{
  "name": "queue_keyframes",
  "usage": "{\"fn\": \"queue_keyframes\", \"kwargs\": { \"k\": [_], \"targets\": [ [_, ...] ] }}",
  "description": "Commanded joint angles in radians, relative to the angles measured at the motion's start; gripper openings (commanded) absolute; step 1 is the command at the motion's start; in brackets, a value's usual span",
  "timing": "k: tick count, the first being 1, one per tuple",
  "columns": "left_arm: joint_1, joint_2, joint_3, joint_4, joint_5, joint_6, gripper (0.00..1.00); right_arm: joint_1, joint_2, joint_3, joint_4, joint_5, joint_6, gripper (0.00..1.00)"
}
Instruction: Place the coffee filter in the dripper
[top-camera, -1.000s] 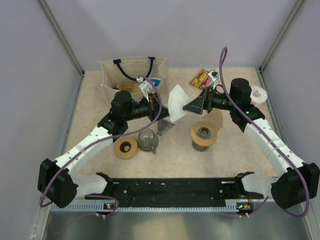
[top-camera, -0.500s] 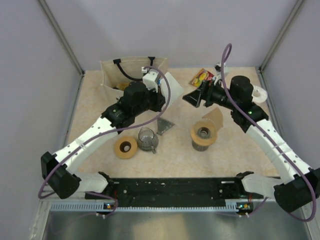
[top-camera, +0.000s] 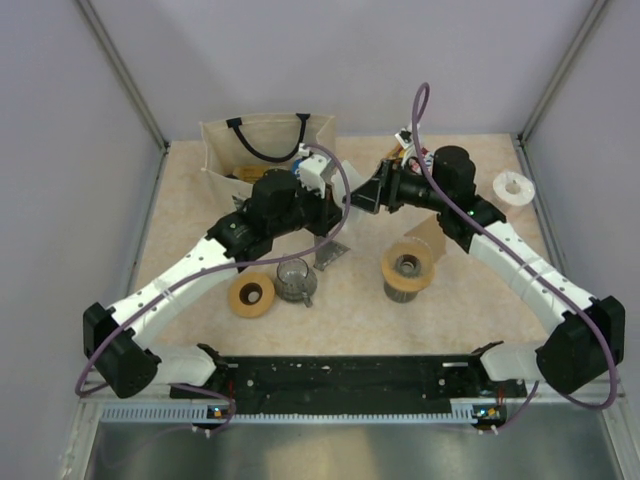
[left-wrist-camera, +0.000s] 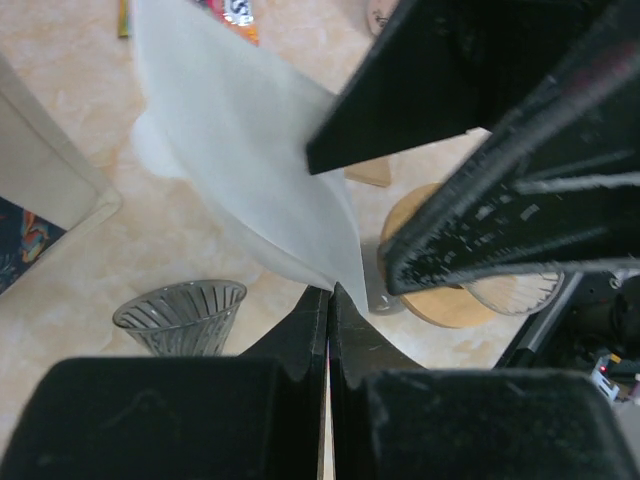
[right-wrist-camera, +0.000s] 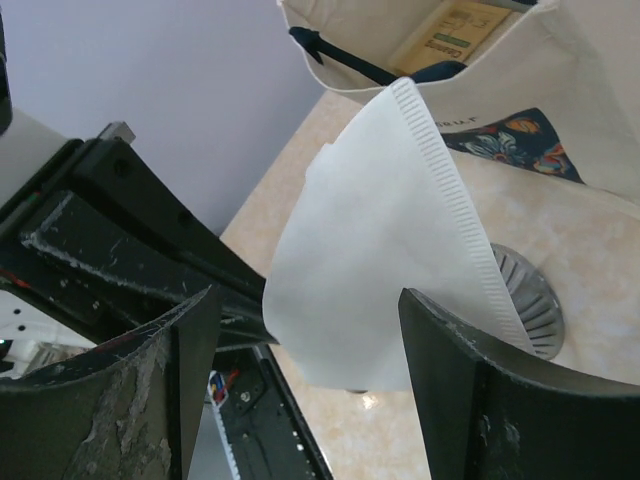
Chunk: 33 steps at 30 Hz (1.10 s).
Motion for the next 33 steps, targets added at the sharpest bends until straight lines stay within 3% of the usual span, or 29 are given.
{"fn": "queue_keyframes", "kwargs": {
  "k": [1,13,16,24,33],
  "targets": [
    [-0.007,-0.076,-0.043,0.121,0.126,0.032,0.00,0.007,0.017,0.000,0.187,-0.094,0.091,0.72],
    [-0.006,-0.059,-0.040,0.137,0.091,0.035,0.00,0.026,0.055,0.041,0.031,-0.077,0.016,0.71],
    [-0.006,-0.044,-0.024,0.122,0.071,0.029,0.00,0.035,0.057,0.047,0.006,-0.063,-0.001,0.66],
    [-0.006,-0.012,0.016,0.023,-0.042,0.018,0.00,0.035,0.034,0.089,-0.175,0.188,-0.105,0.57],
    [-0.007,-0.007,0.032,0.000,-0.091,0.014,0.00,0.046,0.044,0.118,-0.253,0.360,-0.130,0.56]
  ]
}}
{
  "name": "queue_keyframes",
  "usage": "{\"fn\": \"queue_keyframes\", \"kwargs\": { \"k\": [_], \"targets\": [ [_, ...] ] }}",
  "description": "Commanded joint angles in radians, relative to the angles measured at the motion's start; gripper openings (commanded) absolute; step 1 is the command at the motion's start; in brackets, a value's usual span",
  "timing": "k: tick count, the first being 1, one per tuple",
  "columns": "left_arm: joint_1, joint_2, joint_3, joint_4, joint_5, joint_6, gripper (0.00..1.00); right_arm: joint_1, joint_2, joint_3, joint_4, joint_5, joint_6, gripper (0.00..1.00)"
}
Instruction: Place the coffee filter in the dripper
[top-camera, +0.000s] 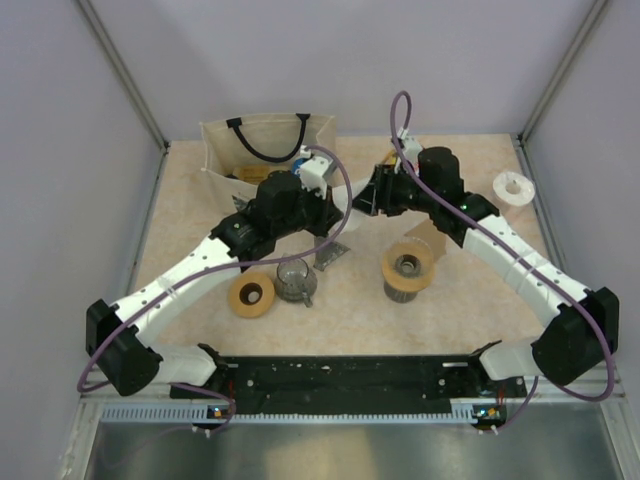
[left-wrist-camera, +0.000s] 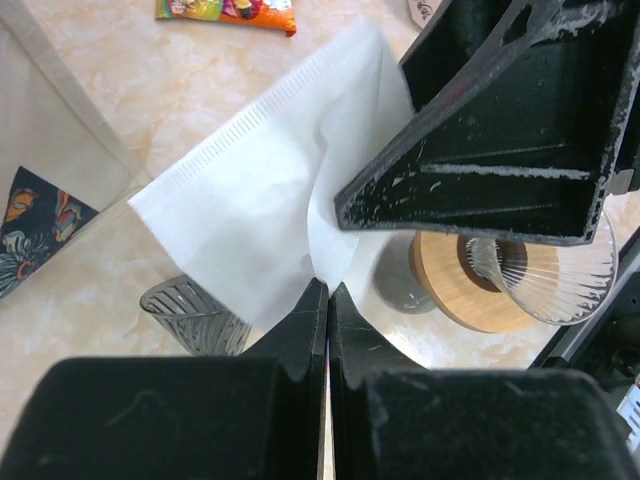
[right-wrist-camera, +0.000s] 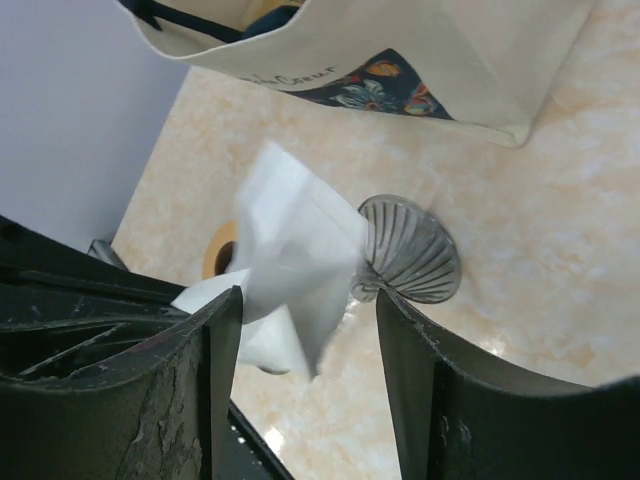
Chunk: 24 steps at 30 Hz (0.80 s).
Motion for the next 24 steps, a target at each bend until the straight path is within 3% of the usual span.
{"fn": "queue_keyframes", "kwargs": {
  "k": [1,10,17,24],
  "targets": [
    [-0.003,-0.010,0.054,0.003,-0.049,-0.004,0.00,0.016,-0.010,0.062,-0.056,0.169,-0.041,0.56],
    [-0.006,0.003,0.057,0.020,-0.096,-0.047,0.00,0.028,0.022,0.068,-0.032,0.120,-0.028,0.54],
    [-0.007,0.028,0.086,-0.009,-0.217,-0.110,0.00,0.027,-0.042,0.027,0.017,0.112,-0.036,0.56],
    [-0.007,0.010,0.073,0.017,-0.145,-0.127,0.00,0.027,-0.069,0.005,0.052,0.137,-0.027,0.56]
  ]
}}
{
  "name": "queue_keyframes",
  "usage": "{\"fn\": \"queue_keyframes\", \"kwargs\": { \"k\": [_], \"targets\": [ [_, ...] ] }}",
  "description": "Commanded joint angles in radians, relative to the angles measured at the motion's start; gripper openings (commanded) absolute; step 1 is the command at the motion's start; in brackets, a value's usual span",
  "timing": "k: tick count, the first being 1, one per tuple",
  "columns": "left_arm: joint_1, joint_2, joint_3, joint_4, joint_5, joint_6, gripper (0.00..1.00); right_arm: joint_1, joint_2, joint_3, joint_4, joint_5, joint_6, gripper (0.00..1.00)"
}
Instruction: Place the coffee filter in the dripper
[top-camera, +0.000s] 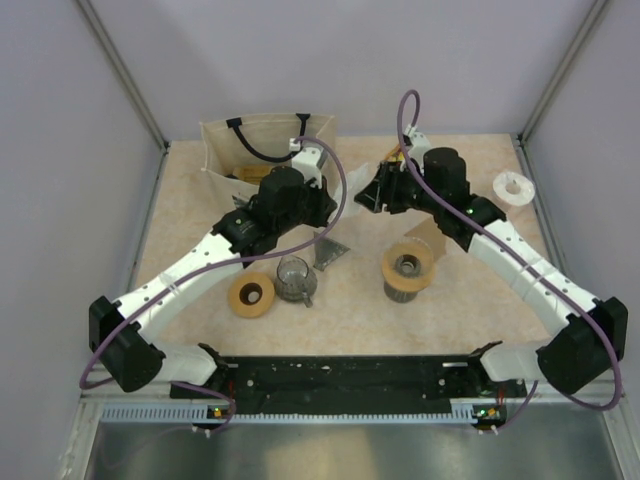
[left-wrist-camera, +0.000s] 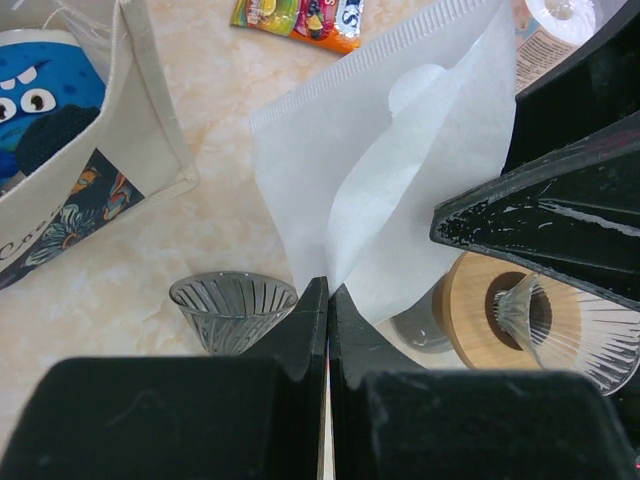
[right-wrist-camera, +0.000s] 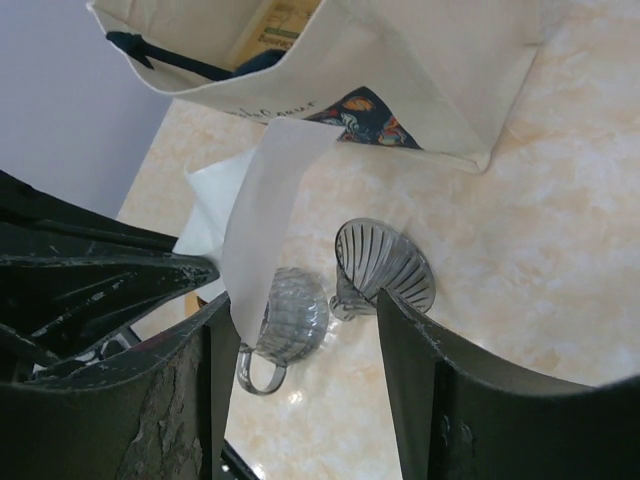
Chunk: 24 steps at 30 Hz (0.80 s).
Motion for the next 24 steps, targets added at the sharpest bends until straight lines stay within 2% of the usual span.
{"fn": "queue_keyframes", "kwargs": {
  "k": [1,9,15,19,24],
  "targets": [
    [-0.005,-0.019,0.021,0.053,0.042,-0.025,0.00,0.013,-0.022,0.011,0.062,0.032,-0.001,0.56],
    [-0.010,-0.028,0.016,0.076,0.055,-0.051,0.00,0.016,0.038,0.034,0.080,0.091,0.046,0.55],
    [-0.010,-0.015,0.006,0.104,0.036,-0.097,0.00,0.016,0.032,-0.019,0.198,0.039,0.098,0.45],
    [-0.010,-0.007,0.004,0.111,0.023,-0.131,0.00,0.014,0.033,-0.036,0.267,0.028,0.142,0.36],
    [-0.010,-0.025,-0.013,0.122,-0.024,-0.172,0.00,0.014,0.041,-0.029,0.223,0.084,0.124,0.13]
  ]
}}
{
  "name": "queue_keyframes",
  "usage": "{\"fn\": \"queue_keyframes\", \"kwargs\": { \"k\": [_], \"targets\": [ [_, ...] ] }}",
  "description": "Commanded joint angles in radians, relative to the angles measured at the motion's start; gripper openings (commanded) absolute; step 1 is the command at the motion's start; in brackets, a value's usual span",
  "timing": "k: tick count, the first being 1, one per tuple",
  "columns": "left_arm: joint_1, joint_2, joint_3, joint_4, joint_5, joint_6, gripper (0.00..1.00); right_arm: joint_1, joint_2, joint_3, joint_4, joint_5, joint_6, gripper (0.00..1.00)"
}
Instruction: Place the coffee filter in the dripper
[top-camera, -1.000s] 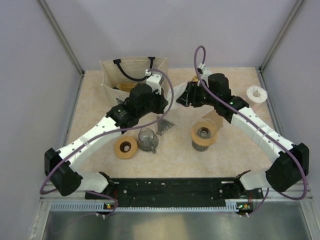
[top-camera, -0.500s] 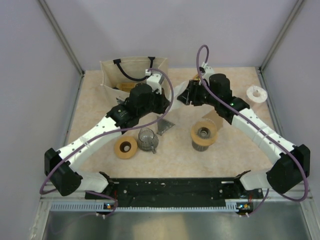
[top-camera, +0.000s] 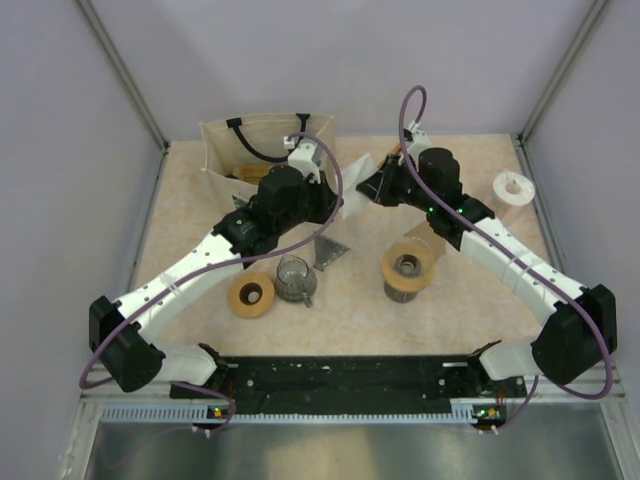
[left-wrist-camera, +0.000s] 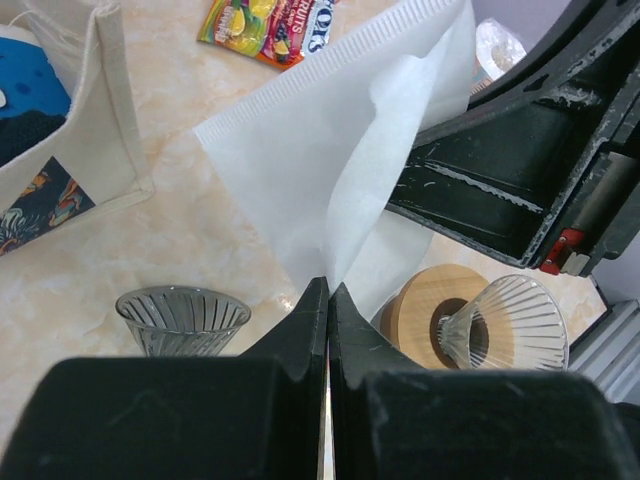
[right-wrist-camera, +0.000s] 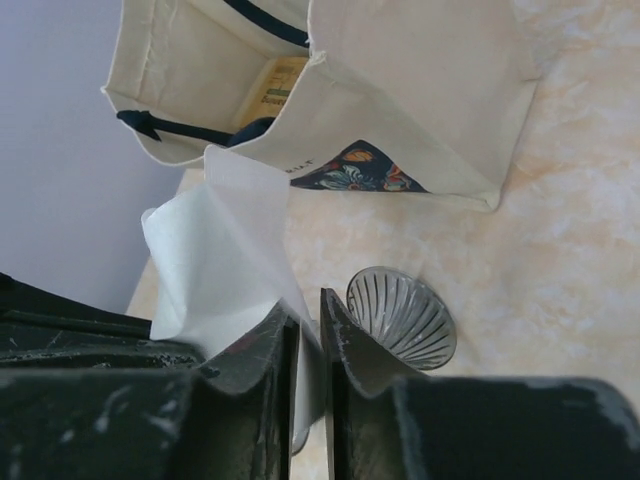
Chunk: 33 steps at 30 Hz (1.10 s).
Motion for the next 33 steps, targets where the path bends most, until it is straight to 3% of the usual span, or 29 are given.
{"fn": "queue_keyframes", "kwargs": {
  "k": [1,10,14,15,21,22,28,33],
  "targets": [
    [-0.005,-0.031,-0.015,0.063,-0.076,-0.054,0.00,0.014,-0.005,0.015,0.010,0.061,-0.002,0.11],
    [-0.005,-0.062,-0.031,0.013,-0.286,-0.087,0.00,0.014,-0.018,0.050,-0.160,0.173,-0.102,0.01],
    [-0.005,-0.061,-0.026,0.005,-0.268,-0.074,0.00,0.016,-0.018,0.058,-0.182,0.141,-0.111,0.01],
    [-0.005,-0.059,-0.017,0.000,-0.251,-0.065,0.04,0.014,-0.016,0.061,-0.182,0.130,-0.111,0.00],
    [-0.005,-0.030,-0.002,0.002,-0.085,0.007,0.74,0.016,-0.007,0.084,-0.205,0.096,-0.114,0.00],
    [-0.005,-0.025,0.000,0.005,-0.075,0.018,0.81,0.017,-0.002,0.090,-0.211,0.096,-0.116,0.00],
    [-0.009,0.024,0.038,-0.001,-0.013,0.044,0.98,0.042,0.007,0.113,-0.251,0.119,-0.145,0.00],
    [-0.047,0.076,0.095,-0.039,-0.086,0.085,0.99,0.054,0.022,0.145,-0.292,0.161,-0.145,0.00]
  ]
}}
